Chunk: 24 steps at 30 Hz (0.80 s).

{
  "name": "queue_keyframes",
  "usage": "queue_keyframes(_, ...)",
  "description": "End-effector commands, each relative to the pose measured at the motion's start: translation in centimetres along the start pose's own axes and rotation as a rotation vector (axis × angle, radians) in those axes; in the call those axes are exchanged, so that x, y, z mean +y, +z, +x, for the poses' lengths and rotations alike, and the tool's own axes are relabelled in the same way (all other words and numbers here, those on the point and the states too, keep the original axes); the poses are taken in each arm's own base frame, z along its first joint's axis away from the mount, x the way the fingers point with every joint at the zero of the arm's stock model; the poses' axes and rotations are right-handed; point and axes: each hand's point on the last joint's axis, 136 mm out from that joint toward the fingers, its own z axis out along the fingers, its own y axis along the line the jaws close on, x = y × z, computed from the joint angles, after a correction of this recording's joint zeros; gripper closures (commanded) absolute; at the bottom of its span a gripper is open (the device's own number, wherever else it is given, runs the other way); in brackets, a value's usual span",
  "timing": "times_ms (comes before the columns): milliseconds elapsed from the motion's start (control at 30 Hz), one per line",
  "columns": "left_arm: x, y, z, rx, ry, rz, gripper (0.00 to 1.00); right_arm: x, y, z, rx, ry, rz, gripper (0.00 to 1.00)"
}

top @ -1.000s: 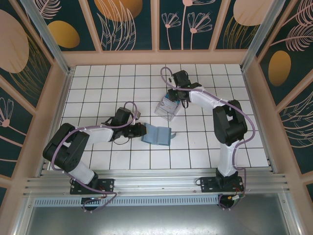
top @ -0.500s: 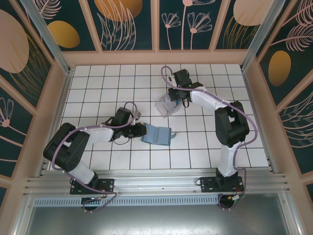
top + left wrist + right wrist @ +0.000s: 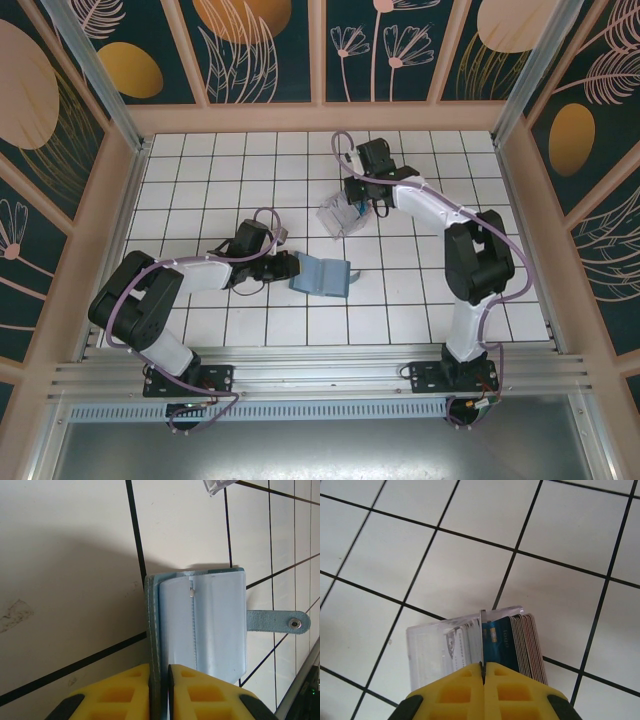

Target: Put the credit cards into the card holder

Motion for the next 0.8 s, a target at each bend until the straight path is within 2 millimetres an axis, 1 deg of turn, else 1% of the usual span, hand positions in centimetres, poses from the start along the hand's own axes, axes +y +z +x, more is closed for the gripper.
queue_keyframes(0, -0.4, 0.3, -0.1, -0.004, -0.003, 0.019, 0.82, 1.3, -3.3, -2.1, -0.077, 0.007, -0.075, 0.93)
queue_keyframes(67, -0.4, 0.3, -0.1, -0.019, -0.014, 0.025, 0.82, 1.6, -4.3, -2.7, -0.105, 0.016, -0.094, 0.94)
queue_keyframes(167, -0.5, 0.1, 0.0, -0.031, -0.024, 0.038, 0.82, 2.2, -5.7, -3.1, -0.128, 0.035, -0.122, 0.95)
queue_keyframes(300, -0.2, -0.1, 0.3, -0.041, -0.034, 0.041, 0.83, 2.6, -8.0, -2.8, -0.176, 0.089, -0.153, 0.96)
queue_keyframes(367, -0.1, -0.2, 0.7, -0.048, -0.049, 0.049, 0.84, 3.7, -9.3, -2.1, -0.19, 0.147, -0.224, 0.96)
queue_keyframes(400, 0.0, -0.2, 0.9, -0.049, -0.059, 0.056, 0.83, 4.7, -10.0, -1.4, -0.194, 0.181, -0.285, 0.96)
queue_keyframes(467, 0.3, -0.2, 1.4, -0.056, -0.075, 0.065, 0.83, 5.8, -10.9, 0.5, -0.203, 0.283, -0.375, 0.97)
queue_keyframes(533, 0.8, -0.3, 1.9, -0.062, -0.089, 0.063, 0.82, 7.1, -11.4, 3.5, -0.196, 0.42, -0.489, 0.98)
queue_keyframes(600, 1.2, -0.3, 2.2, -0.066, -0.099, 0.06, 0.8, 8.0, -11.1, 6.6, -0.171, 0.547, -0.549, 1.0)
queue_keyframes(667, 1.3, -0.4, 2.4, -0.072, -0.104, 0.063, 0.79, 9.1, -10.7, 9.6, -0.137, 0.628, -0.593, 1.0)
queue_keyframes(700, 1.4, -0.4, 2.5, -0.076, -0.107, 0.061, 0.79, 9.9, -10.5, 11.1, -0.119, 0.659, -0.604, 1.0)
queue_keyframes(767, 1.5, -0.5, 2.6, -0.084, -0.111, 0.057, 0.79, 11.5, -10.1, 13.0, -0.096, 0.669, -0.617, 1.0)
